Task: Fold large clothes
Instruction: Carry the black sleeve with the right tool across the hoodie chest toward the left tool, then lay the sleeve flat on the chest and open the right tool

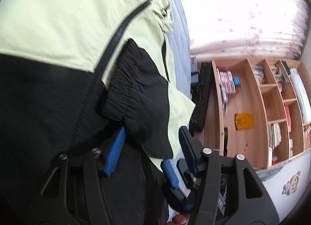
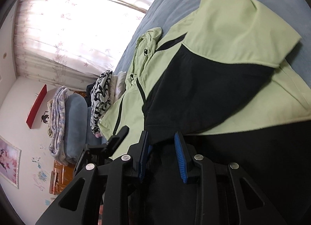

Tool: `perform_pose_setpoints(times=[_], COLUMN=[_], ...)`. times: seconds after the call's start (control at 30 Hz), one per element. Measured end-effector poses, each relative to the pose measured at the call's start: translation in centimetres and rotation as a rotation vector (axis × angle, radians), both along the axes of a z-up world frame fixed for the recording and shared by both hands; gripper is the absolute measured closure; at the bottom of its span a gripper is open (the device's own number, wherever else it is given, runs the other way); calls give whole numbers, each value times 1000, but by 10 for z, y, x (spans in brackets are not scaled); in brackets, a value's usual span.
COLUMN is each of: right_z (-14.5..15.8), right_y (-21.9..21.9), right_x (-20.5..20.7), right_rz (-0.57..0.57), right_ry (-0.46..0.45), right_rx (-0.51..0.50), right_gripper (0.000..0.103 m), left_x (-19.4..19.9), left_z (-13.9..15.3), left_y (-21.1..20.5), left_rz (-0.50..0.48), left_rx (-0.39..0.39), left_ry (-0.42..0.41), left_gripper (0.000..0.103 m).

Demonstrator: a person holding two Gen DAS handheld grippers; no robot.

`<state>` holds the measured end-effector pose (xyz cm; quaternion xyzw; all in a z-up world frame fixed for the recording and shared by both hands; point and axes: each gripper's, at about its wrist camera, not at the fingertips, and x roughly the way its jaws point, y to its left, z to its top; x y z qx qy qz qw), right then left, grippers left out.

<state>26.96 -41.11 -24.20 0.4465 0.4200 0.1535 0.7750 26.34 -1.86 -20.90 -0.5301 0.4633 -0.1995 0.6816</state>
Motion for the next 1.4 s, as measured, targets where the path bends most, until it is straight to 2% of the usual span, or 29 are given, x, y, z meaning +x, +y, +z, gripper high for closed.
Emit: perform_pose_setpoints(times=[0.27,0.4,0.43,0.47,0.5,0.53,0.6,0.7,0.8,0.87,0.9,0.93,0.97,1.03,1.1,1.13,1.17,1.23,1.3,1.4], right_z=[-1,2,3,6,9,13,23,37,44,43,42,41,41,41,49,51,56,61,65,62], right_y=[0,1,1,1,0,0,-2,-5,-7,-10,-12,-15,-18,-28,-39,-42,-48,-58,-65,-78], right_x=[-9,-13,-13,-15,-17,-18,-20,-22,-20,-15,-13,-10,-7,2,15,22,31,50,71,124], right_rz=[1,3,4,4,3,4,6,-4,-8,1,2,3,8,18,16,15,11,1,-3,-7], right_ry=[9,11,12,8,6,2,-16,-38,-21,19,42,62,73,88,85,84,81,68,57,61], right_rx=[-9,-50,-59,-74,-92,-121,-187,-277,-382,-449,-472,-487,-489,-493,-507,-513,-523,-519,-514,-496], right_gripper=[74,75,75,75,75,75,75,75,74,73,63,55,53,43,39,37,35,30,30,29], left_x=[-5,15,24,27,35,44,49,42,34,32,33,34,36,36,33,32,33,37,46,66], left_z=[3,0,1,3,10,24,65,126,145,129,114,96,77,49,44,47,52,59,64,59], left_y=[-4,-8,-9,0,-2,-8,-10,1,29,49,55,60,64,75,91,98,103,114,119,112], left_rz=[13,42,51,53,35,8,8,96,185,181,151,95,30,-51,-23,7,39,94,113,70], left_rx=[47,105,126,162,230,318,476,605,698,781,815,827,818,762,696,691,682,661,658,681], left_ry=[29,42,41,45,39,2,-140,-330,-360,-286,-226,-160,-90,18,3,-3,-15,-38,-53,-49], left_gripper=[49,50,57,86,99,99,100,100,100,99,98,93,84,80,78,71,58,41,39,39])
